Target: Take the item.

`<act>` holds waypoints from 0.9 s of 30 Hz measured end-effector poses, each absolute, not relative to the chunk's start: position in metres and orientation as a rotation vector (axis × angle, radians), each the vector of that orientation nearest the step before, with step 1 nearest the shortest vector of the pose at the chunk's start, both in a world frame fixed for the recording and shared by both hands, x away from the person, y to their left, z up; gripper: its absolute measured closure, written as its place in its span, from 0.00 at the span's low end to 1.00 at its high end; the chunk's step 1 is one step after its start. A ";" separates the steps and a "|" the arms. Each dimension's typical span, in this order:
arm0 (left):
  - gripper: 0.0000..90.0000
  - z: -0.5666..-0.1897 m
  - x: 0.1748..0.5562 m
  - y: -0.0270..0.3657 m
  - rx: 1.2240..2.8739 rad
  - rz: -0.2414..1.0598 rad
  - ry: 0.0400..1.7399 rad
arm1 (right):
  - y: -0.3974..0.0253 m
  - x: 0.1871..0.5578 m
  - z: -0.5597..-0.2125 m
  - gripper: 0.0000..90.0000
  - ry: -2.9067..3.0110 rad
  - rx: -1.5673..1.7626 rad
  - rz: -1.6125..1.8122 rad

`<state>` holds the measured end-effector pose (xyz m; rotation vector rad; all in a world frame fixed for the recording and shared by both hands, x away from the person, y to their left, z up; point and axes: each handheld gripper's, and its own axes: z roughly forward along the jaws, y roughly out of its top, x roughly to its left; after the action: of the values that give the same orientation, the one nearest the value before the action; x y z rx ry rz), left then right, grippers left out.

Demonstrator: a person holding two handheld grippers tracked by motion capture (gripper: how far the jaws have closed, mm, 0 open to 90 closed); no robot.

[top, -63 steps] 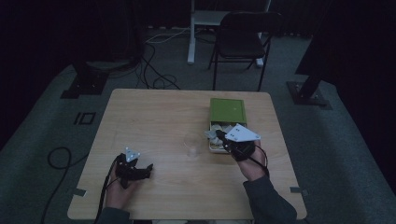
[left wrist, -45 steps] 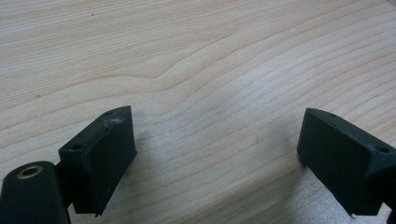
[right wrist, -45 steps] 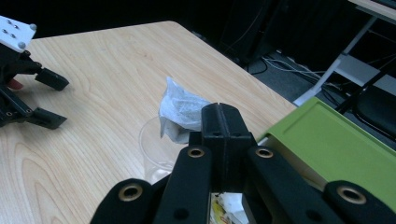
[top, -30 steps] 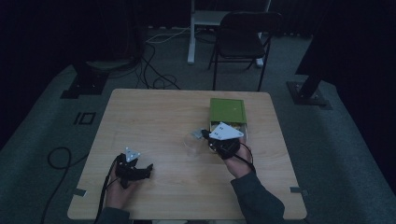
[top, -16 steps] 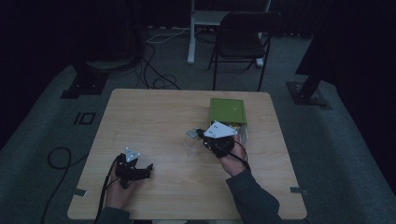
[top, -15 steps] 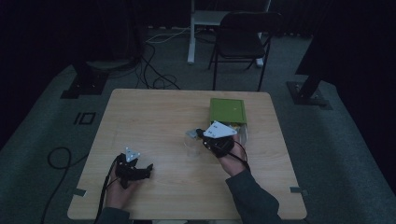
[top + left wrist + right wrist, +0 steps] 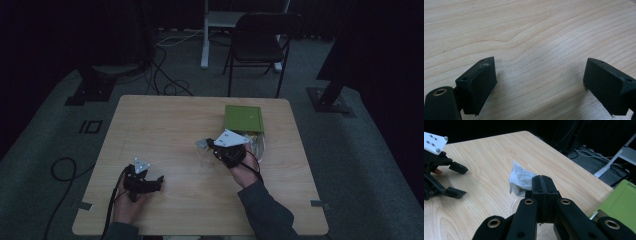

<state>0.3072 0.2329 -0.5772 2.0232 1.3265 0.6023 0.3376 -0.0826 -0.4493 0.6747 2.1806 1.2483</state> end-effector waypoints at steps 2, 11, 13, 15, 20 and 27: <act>0.13 -0.577 0.307 0.233 2.022 0.604 1.326 | -0.080 0.339 -0.452 1.00 2.193 0.679 1.247; 0.13 -0.577 0.307 0.233 2.022 0.604 1.326 | -0.076 0.343 -0.460 1.00 2.213 0.692 1.240; 0.14 -0.577 0.307 0.233 2.021 0.604 1.326 | -0.076 0.343 -0.461 1.00 2.215 0.690 1.238; 0.14 -0.577 0.307 0.233 2.021 0.604 1.326 | -0.076 0.344 -0.463 1.00 2.220 0.698 1.234; 0.13 -0.577 0.307 0.233 2.022 0.604 1.326 | -0.076 0.346 -0.465 1.00 2.222 0.701 1.229; 0.13 -0.577 0.307 0.233 2.022 0.604 1.326 | -0.079 0.347 -0.464 0.78 2.184 0.730 1.234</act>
<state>0.3072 0.2329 -0.5773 2.0217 1.3257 0.6041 0.3468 -0.0790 -0.4644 0.7305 2.1838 1.2345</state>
